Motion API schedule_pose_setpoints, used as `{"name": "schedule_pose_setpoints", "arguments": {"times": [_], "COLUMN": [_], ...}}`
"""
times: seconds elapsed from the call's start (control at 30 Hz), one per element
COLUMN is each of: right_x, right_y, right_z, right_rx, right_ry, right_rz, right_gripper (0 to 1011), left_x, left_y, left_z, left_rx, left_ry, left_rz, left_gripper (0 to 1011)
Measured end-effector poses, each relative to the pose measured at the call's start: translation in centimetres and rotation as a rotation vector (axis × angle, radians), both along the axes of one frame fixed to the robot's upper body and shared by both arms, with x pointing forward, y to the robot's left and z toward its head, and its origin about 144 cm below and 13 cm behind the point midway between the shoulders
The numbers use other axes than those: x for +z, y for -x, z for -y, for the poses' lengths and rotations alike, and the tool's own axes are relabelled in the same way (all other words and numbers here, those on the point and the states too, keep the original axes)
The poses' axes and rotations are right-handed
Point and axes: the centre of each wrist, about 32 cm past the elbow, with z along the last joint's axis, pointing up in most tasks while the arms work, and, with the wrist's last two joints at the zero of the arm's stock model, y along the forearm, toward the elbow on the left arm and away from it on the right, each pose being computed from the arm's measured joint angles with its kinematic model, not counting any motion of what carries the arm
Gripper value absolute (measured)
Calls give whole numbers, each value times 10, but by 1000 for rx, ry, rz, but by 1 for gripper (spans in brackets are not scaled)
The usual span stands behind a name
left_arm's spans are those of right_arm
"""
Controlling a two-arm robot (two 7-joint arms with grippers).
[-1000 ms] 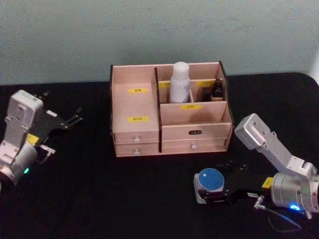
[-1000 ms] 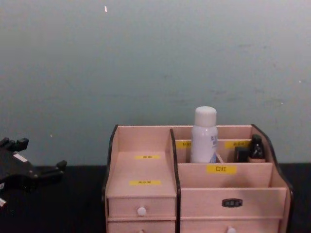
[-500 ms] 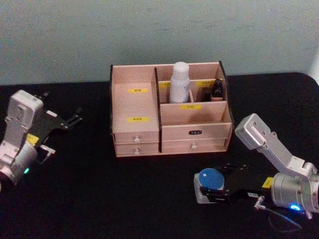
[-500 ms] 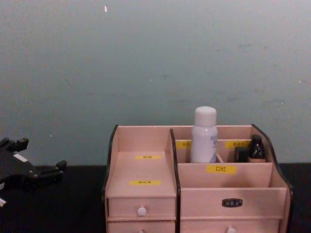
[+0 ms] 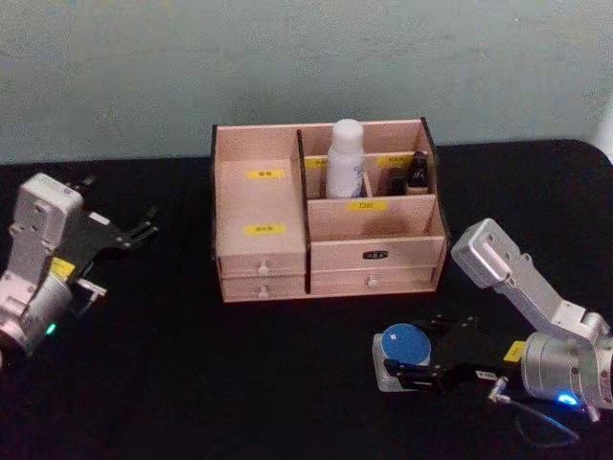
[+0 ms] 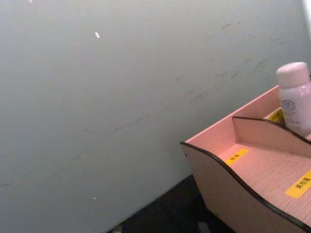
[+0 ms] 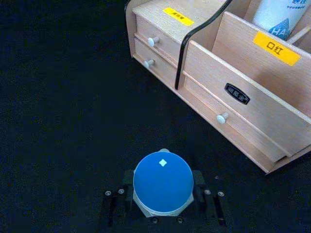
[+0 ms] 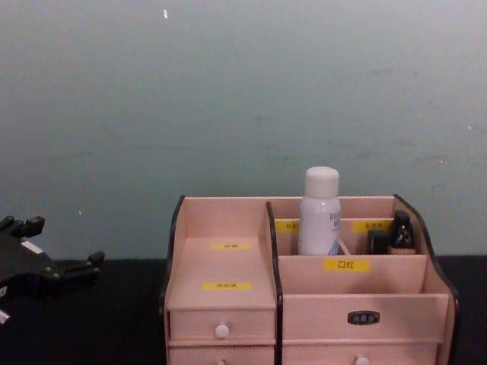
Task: Pick up the facial cleanser and watermelon frost from the table and place them into the tiered storage box.
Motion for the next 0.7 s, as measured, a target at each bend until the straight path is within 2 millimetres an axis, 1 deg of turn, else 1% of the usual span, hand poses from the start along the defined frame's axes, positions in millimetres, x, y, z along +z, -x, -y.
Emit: {"name": "schedule_pose_setpoints", "arguments": {"times": [0.2,0.37,0.53,0.6,0.7], "right_x": [-1,7,22,33,43], "right_y": [0,2,-1,-6,-14], "right_z": [0,-2,-5,-9,-13], "right_rx": [1,16,37,53,72], "right_ry": [-3,-22,-48,-63,-74], "right_rz": [2,42,104,146,177], "right_gripper": [728,728,728,728,728], "left_x": [0,0,0,0,0], "left_y": [0,0,0,0,0], "left_z": [0,0,0,0,0], "left_rx": [0,0,0,0,0], "left_ry": [0,0,0,0,0], "left_rz": [0,0,0,0,0], "left_gripper": [1001,1001,1001,1001,1001]}}
